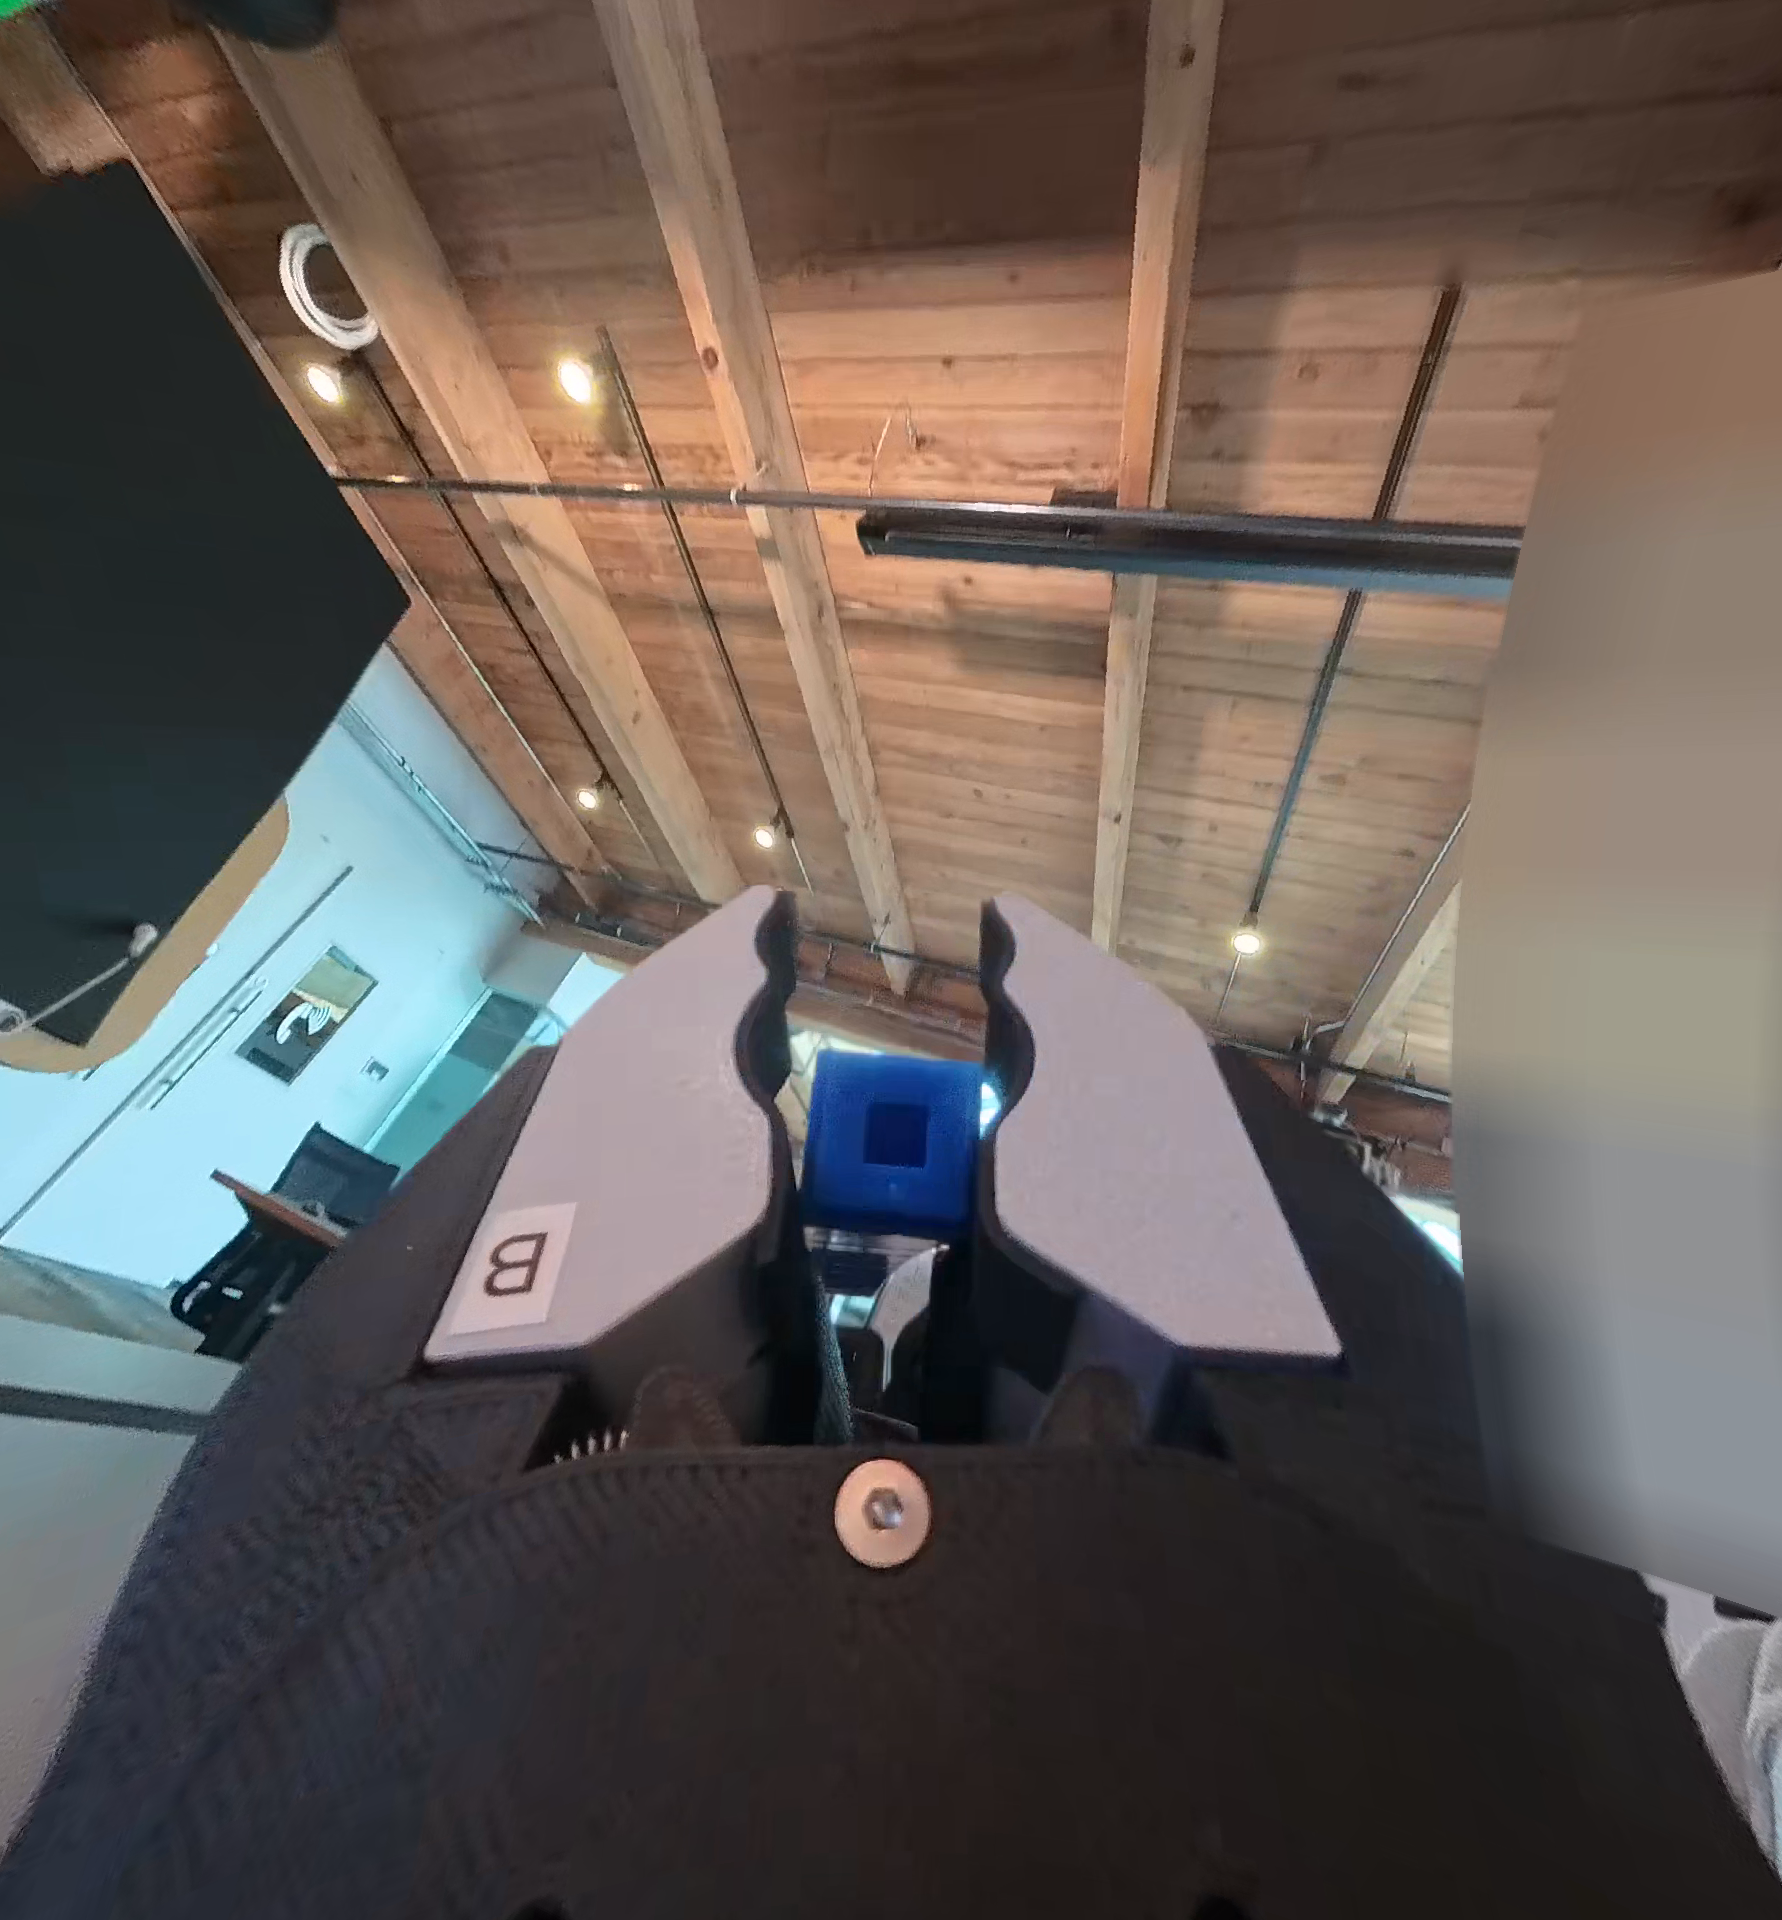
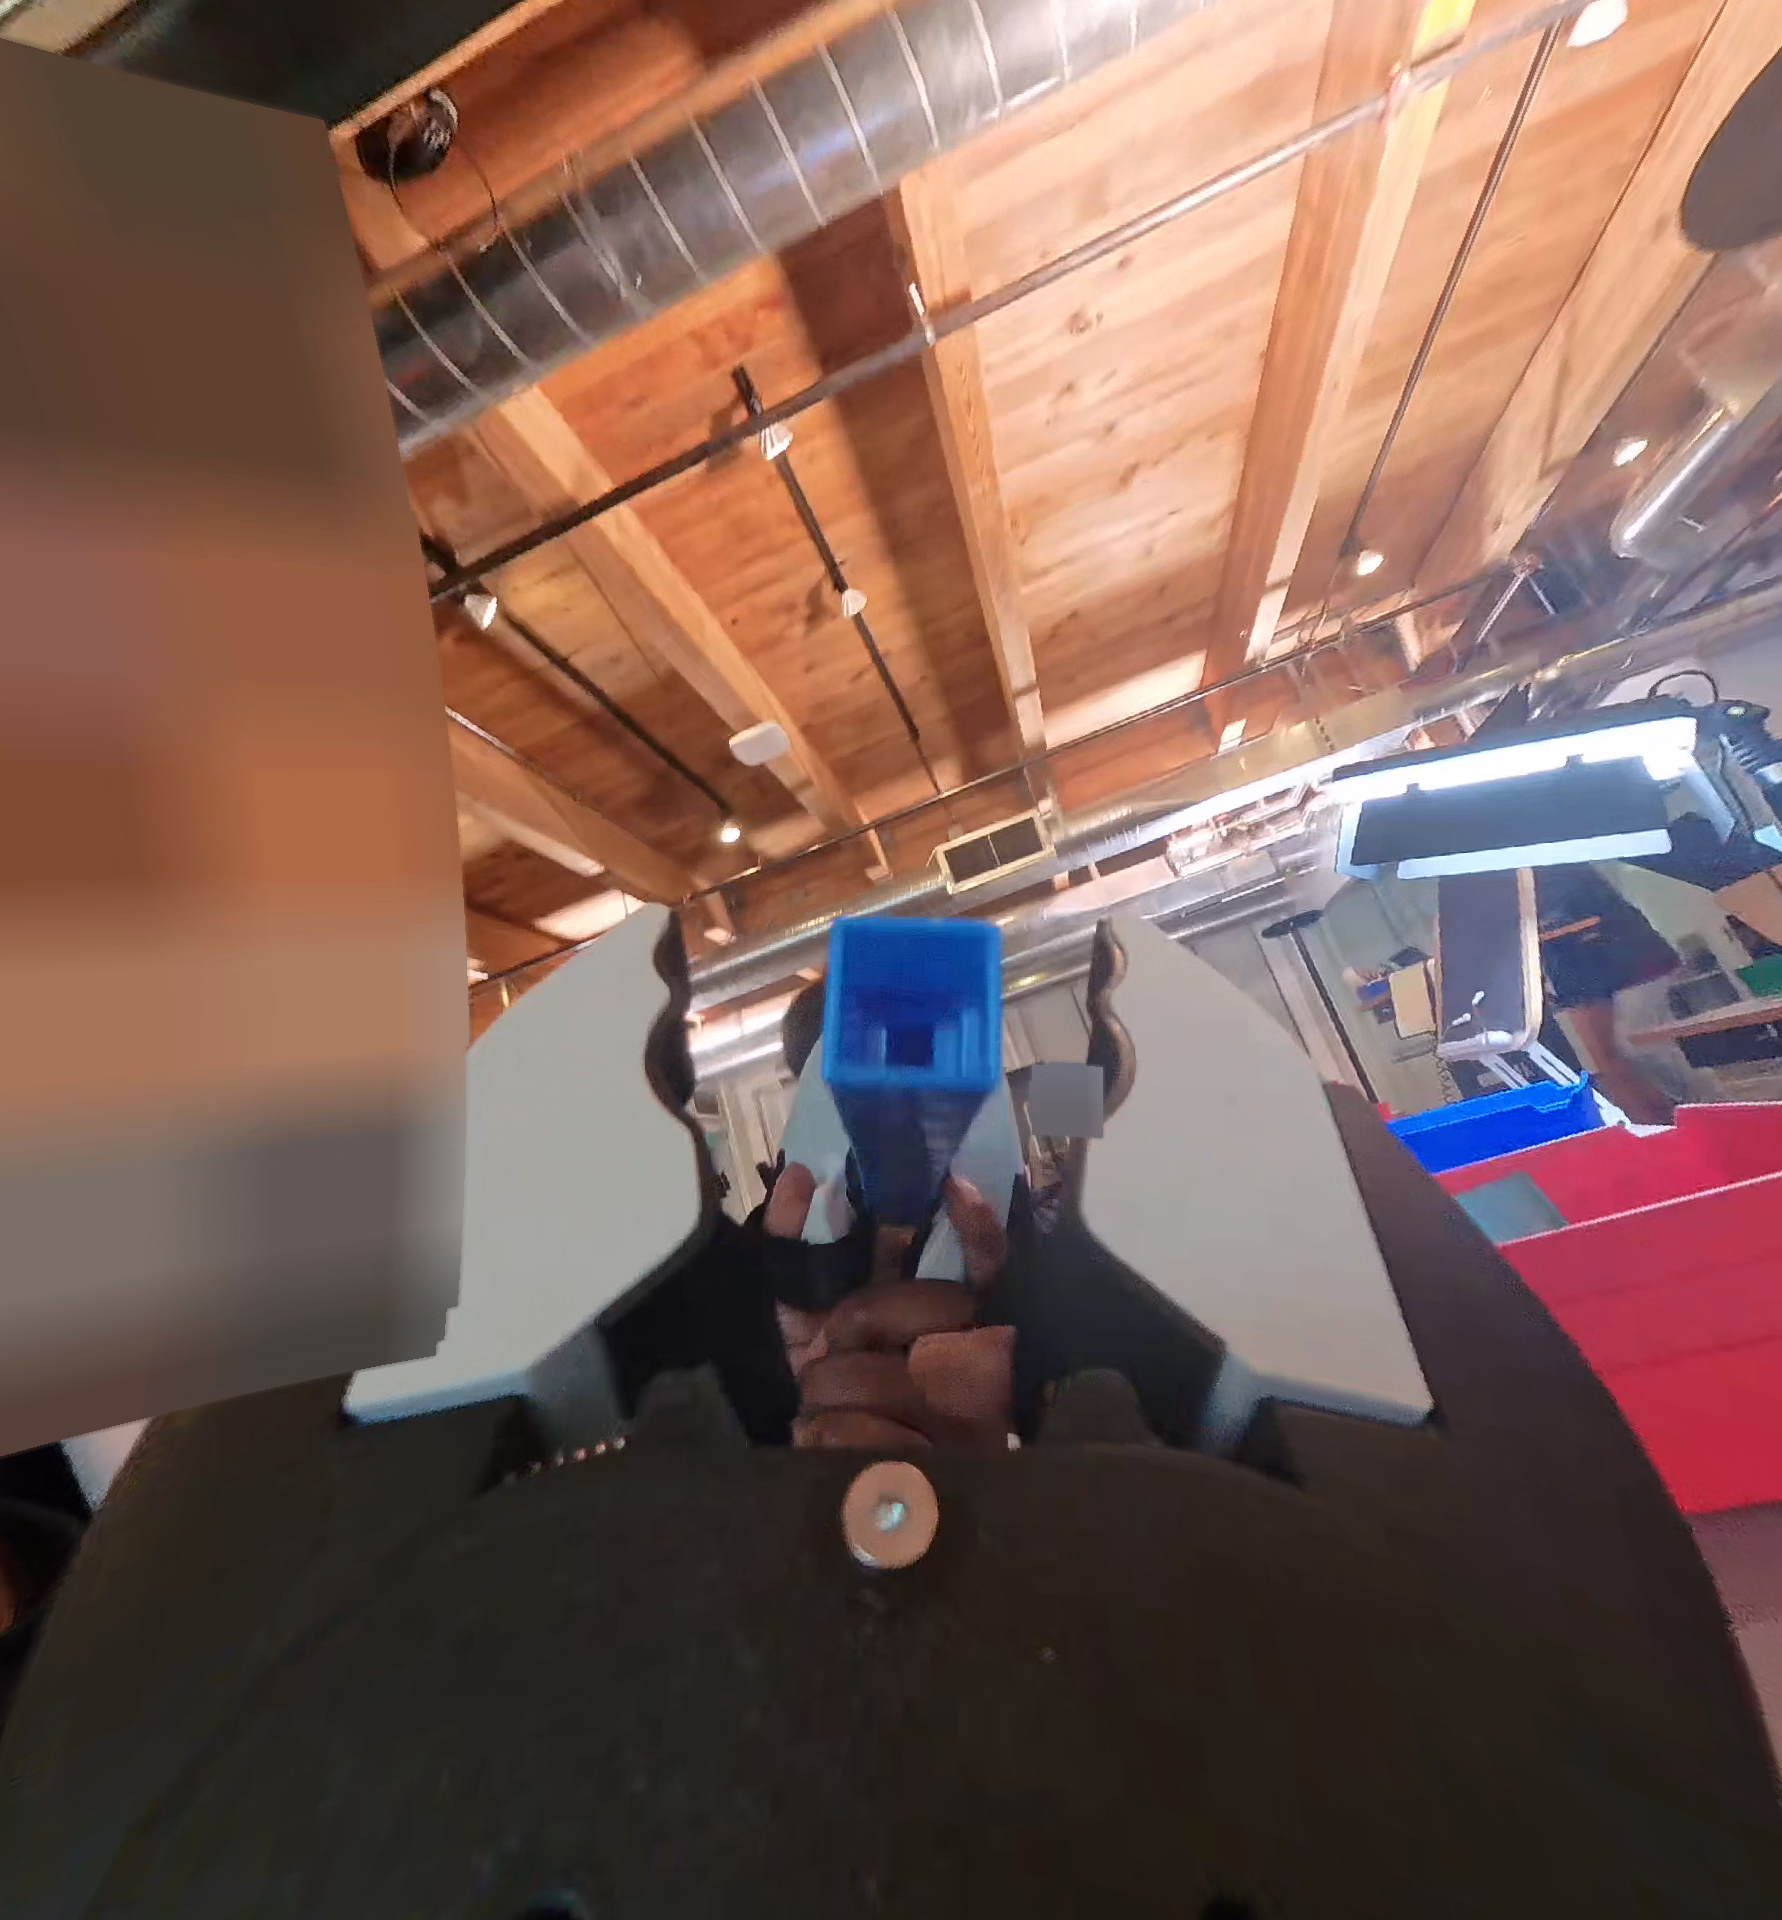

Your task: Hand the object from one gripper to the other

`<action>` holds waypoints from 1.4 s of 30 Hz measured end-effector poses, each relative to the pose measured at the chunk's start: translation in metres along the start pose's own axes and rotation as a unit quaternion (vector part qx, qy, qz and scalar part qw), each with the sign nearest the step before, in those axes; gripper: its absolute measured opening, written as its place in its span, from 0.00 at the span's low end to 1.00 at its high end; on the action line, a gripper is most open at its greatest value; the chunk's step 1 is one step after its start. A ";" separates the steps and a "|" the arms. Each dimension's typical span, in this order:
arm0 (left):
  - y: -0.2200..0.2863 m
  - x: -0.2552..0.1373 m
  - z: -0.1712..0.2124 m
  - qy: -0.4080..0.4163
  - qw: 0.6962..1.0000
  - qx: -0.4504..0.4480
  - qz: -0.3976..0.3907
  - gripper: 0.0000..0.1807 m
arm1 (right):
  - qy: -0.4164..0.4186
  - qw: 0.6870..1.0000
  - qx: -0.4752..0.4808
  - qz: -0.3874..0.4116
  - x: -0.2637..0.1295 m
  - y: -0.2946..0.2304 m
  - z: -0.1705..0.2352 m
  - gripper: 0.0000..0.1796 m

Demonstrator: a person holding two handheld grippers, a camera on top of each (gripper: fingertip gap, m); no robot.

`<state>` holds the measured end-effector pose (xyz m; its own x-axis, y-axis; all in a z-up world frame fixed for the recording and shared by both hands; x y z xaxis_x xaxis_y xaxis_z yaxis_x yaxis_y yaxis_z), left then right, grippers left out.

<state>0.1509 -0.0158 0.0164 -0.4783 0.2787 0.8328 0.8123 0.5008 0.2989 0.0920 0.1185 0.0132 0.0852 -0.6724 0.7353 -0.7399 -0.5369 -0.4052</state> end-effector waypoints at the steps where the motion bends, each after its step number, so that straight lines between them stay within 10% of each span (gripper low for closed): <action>1: 0.000 0.000 -0.003 0.007 1.000 -0.001 0.000 0.19 | 0.006 1.000 0.004 0.002 0.000 0.002 0.001 0.41; 6: 0.000 -0.002 -0.006 0.025 1.000 -0.009 -0.001 0.18 | -0.002 1.000 -0.013 0.009 -0.001 0.006 0.011 0.13; 13: 0.005 -0.011 0.023 -0.144 0.987 -0.024 0.069 0.27 | -0.045 0.998 -0.048 -0.003 -0.004 -0.005 -0.004 0.13; 22: 0.002 -0.052 0.046 -0.512 0.836 0.166 0.111 0.35 | -0.179 0.982 -0.060 0.016 -0.001 -0.006 0.004 0.13; 26: -0.001 -0.065 0.067 -0.581 0.778 0.202 0.125 0.20 | -0.193 0.979 -0.058 0.017 -0.001 -0.005 0.007 0.12; 34: 0.004 -0.049 0.065 -0.428 0.888 0.128 0.113 0.12 | -0.213 0.973 -0.083 0.033 0.004 -0.005 0.019 0.25; 42: 0.009 -0.045 0.082 -0.437 0.882 0.129 0.120 0.18 | -0.261 0.961 -0.071 0.051 0.002 0.004 0.036 0.12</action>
Point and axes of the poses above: each gripper's, where its closed fingertips meet, x out along the fingers, z out of its underside, y = z × x across the jaws, the point moved 4 cm from there along -x, back along the fingers, and after that the axes turned 12 degrees about x, right-handed, at the moved point
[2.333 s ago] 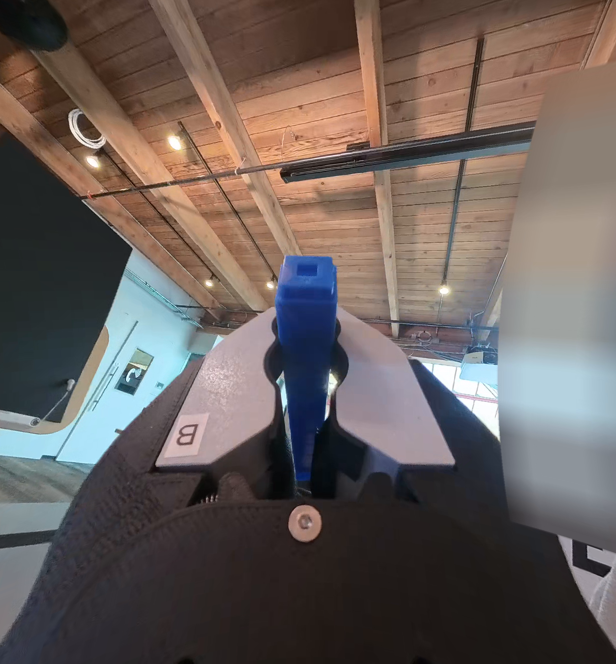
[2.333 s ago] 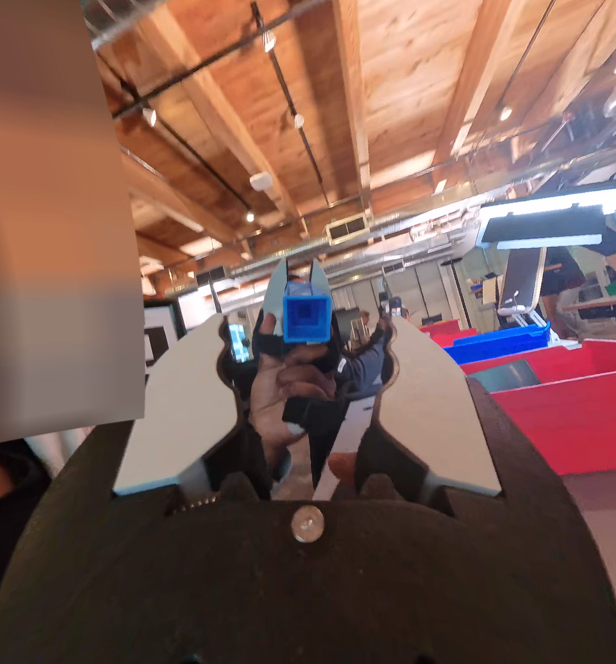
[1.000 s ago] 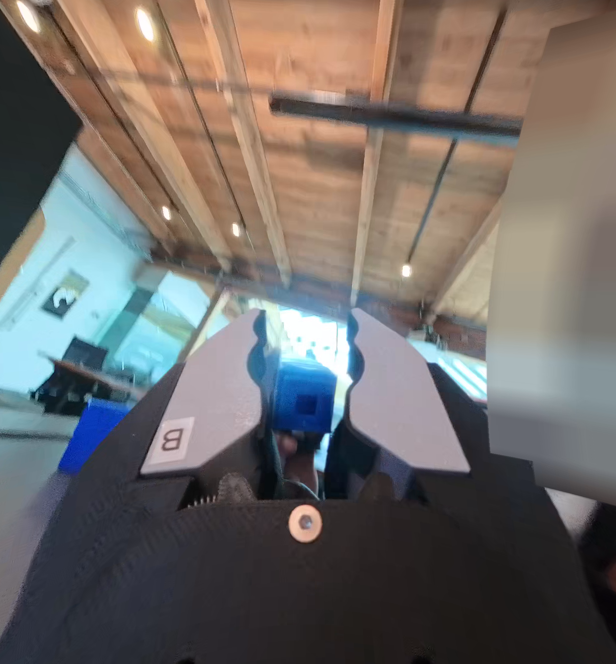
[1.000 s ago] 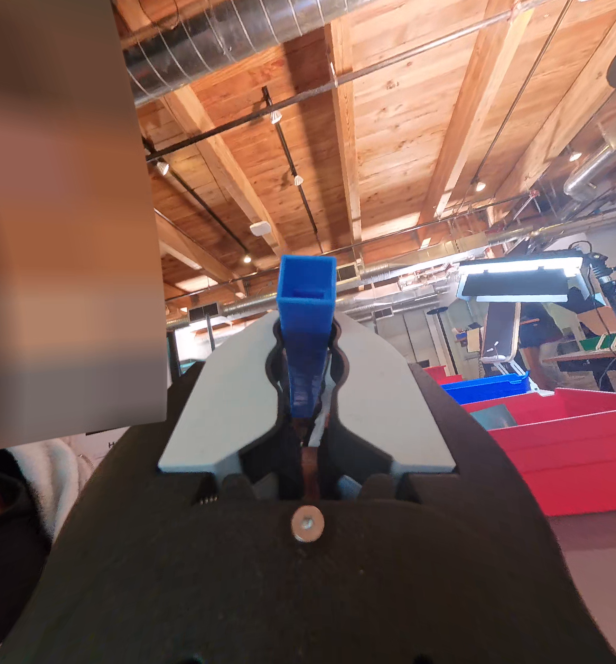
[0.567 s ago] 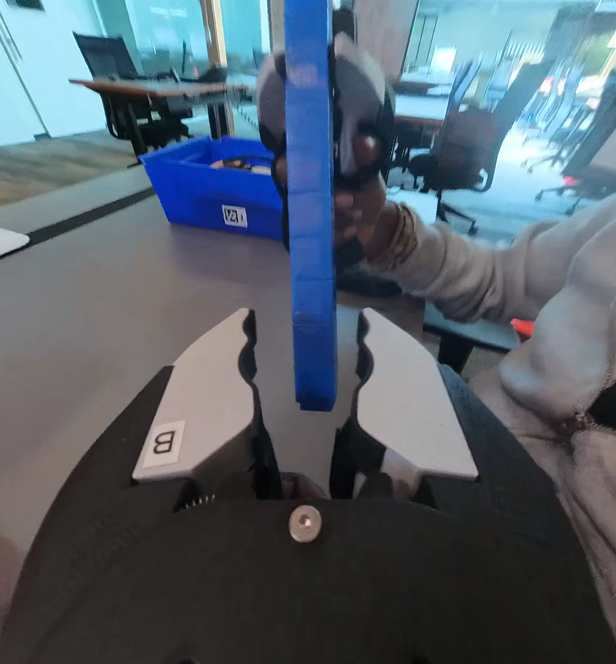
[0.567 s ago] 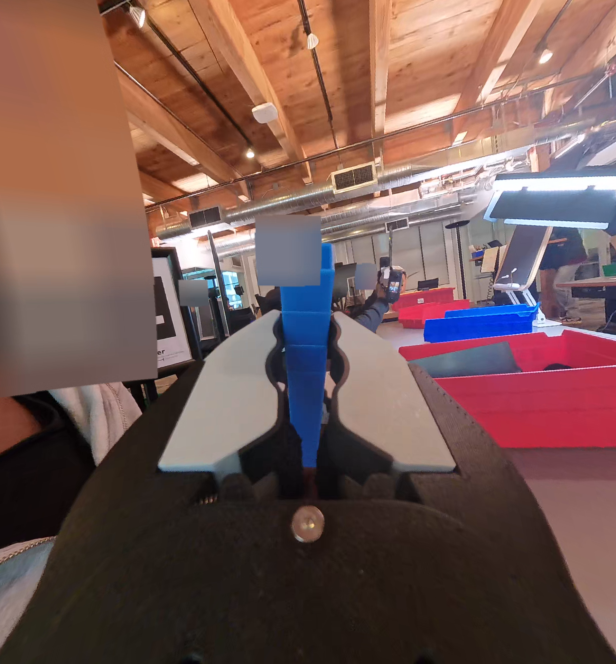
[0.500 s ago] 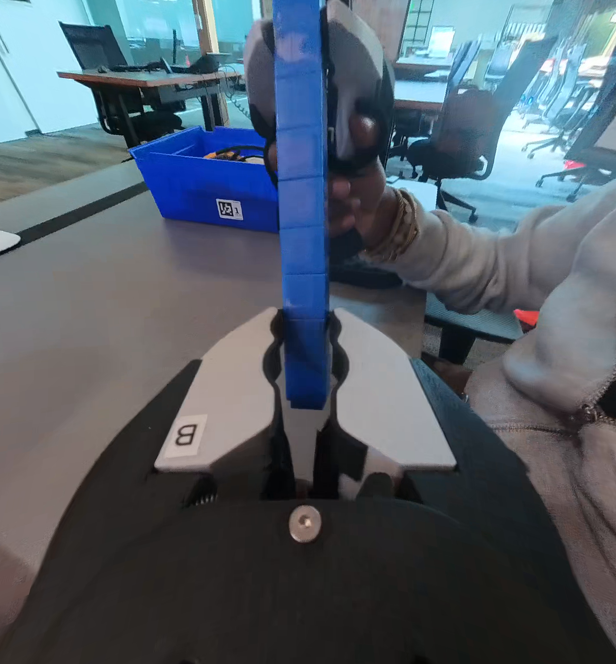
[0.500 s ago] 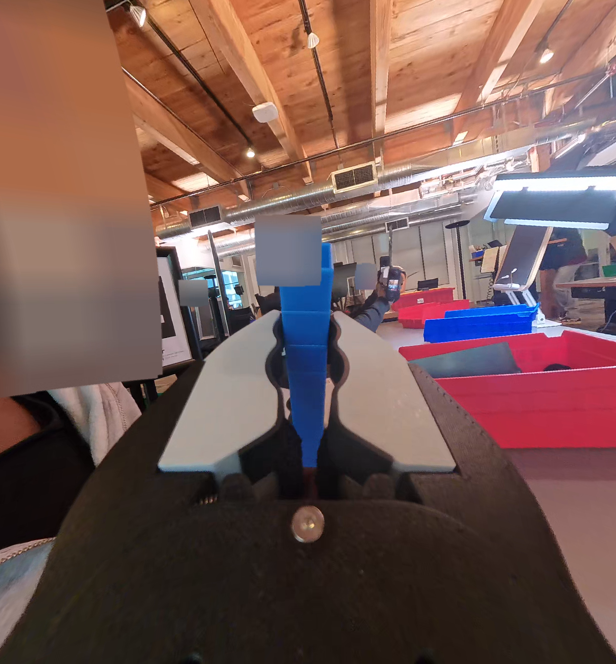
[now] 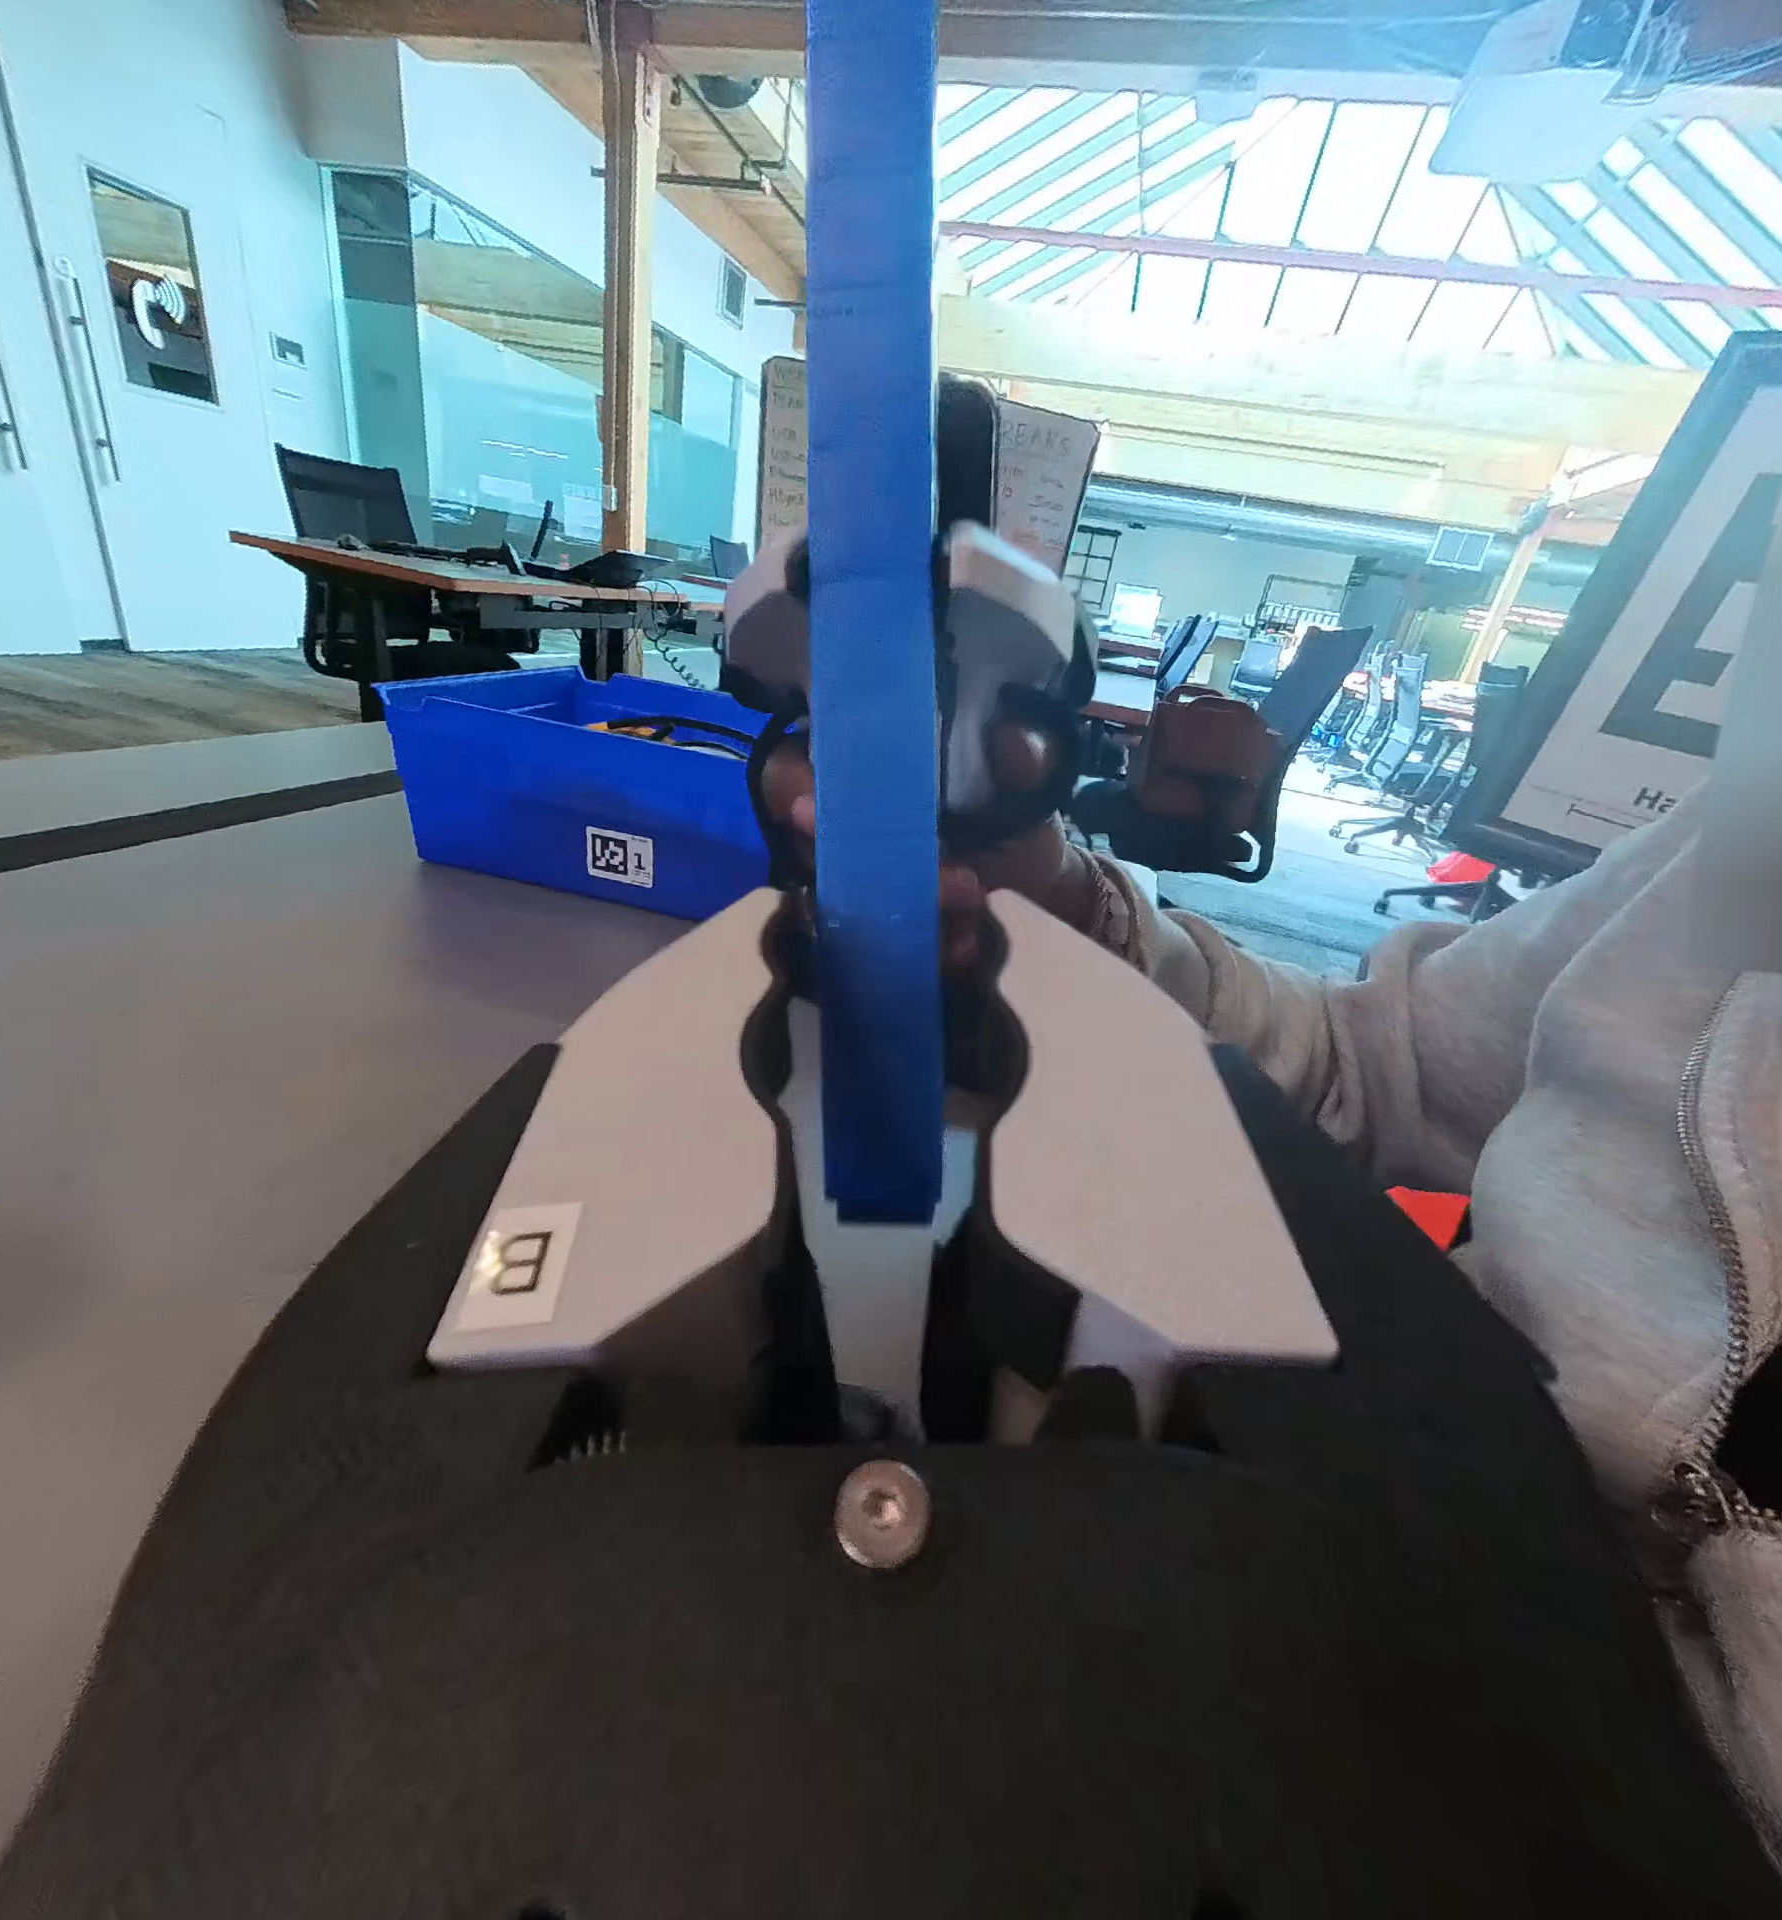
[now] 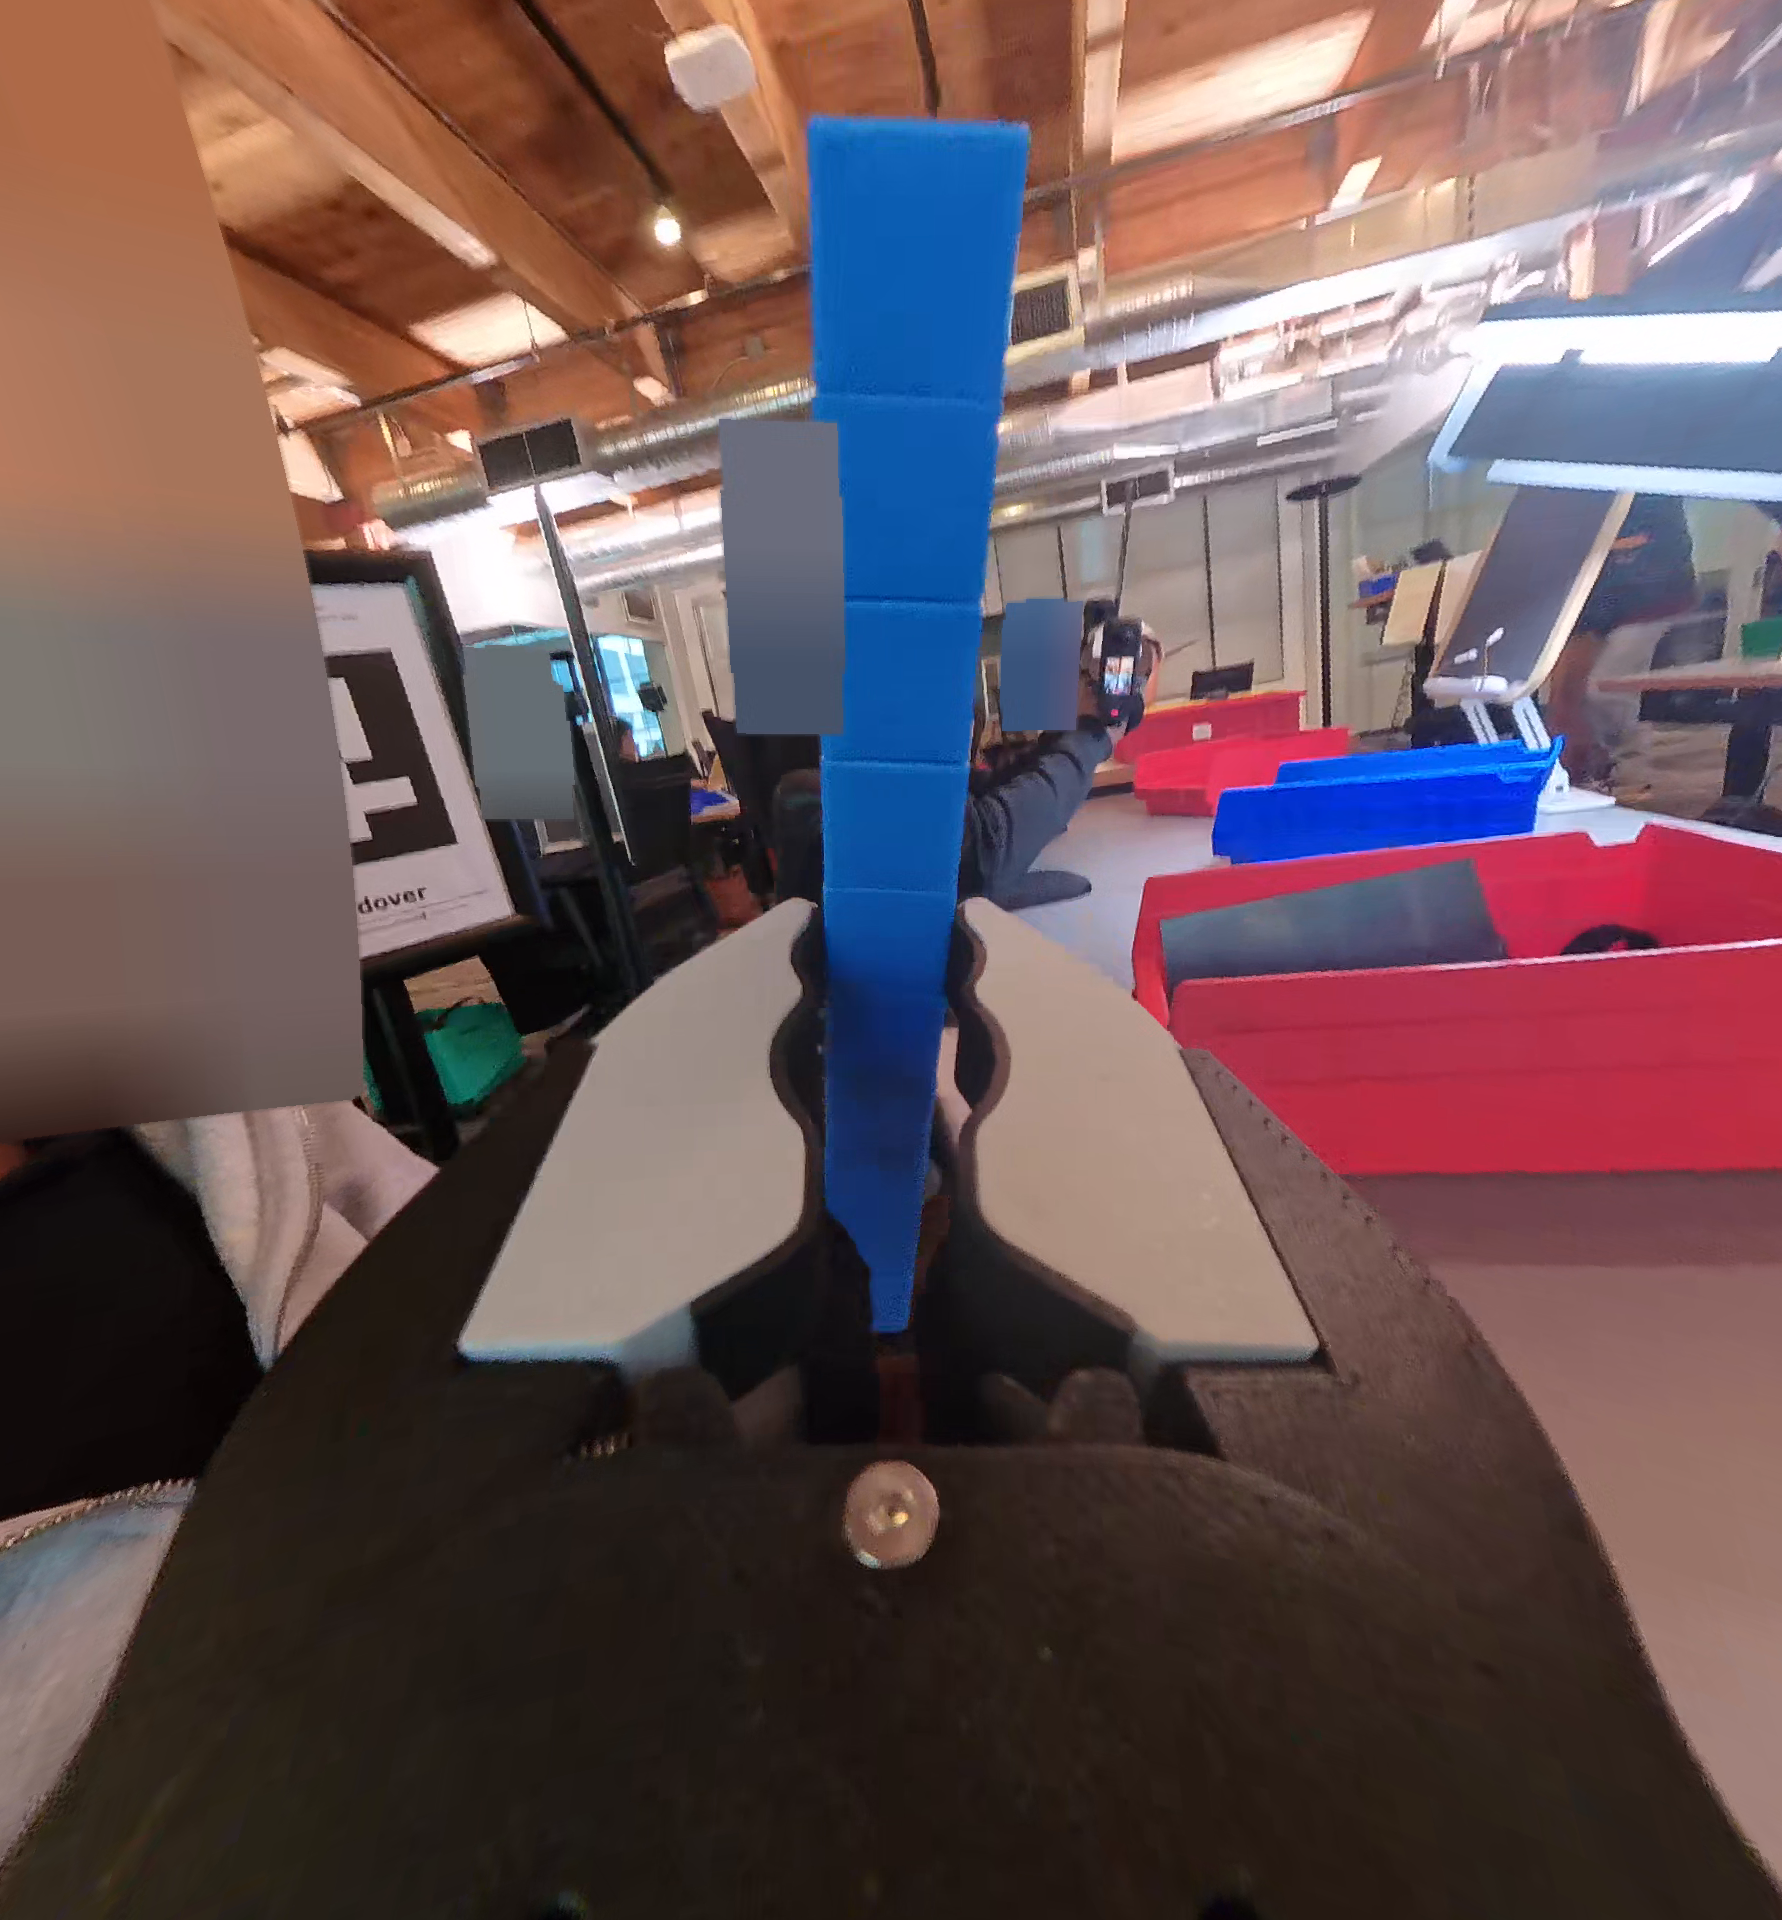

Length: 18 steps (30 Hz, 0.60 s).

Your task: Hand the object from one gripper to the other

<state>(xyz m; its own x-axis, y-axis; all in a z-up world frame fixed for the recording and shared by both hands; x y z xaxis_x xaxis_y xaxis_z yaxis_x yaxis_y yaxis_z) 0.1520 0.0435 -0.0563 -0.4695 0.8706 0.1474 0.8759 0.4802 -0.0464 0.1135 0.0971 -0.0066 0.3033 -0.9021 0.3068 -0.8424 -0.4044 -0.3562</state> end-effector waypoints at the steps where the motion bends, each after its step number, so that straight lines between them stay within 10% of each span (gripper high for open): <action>1: 0.001 0.002 -0.001 -0.003 1.000 -0.002 0.007 0.18 | -0.011 1.000 -0.002 0.002 0.001 0.000 0.002 0.12; 7: -0.001 0.005 -0.015 0.068 0.997 -0.028 0.000 0.12 | -0.011 1.000 -0.011 -0.004 0.007 -0.005 0.006 0.24; 11: 0.002 0.007 -0.014 0.069 0.997 -0.031 0.017 0.12 | -0.052 0.999 -0.014 -0.003 0.012 -0.004 0.019 0.12; 18: -0.006 -0.007 -0.043 0.059 0.998 -0.008 0.011 0.33 | -0.103 0.994 -0.026 -0.007 0.012 -0.004 0.028 0.12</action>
Point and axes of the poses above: each gripper's, where its closed fingertips meet, x out along the fingers, z out of its underside, y = z × x across the jaws, the point moved 4 cm from there along -x, back along the fingers, and after that the axes turned 12 degrees about x, right-handed, at the moved point
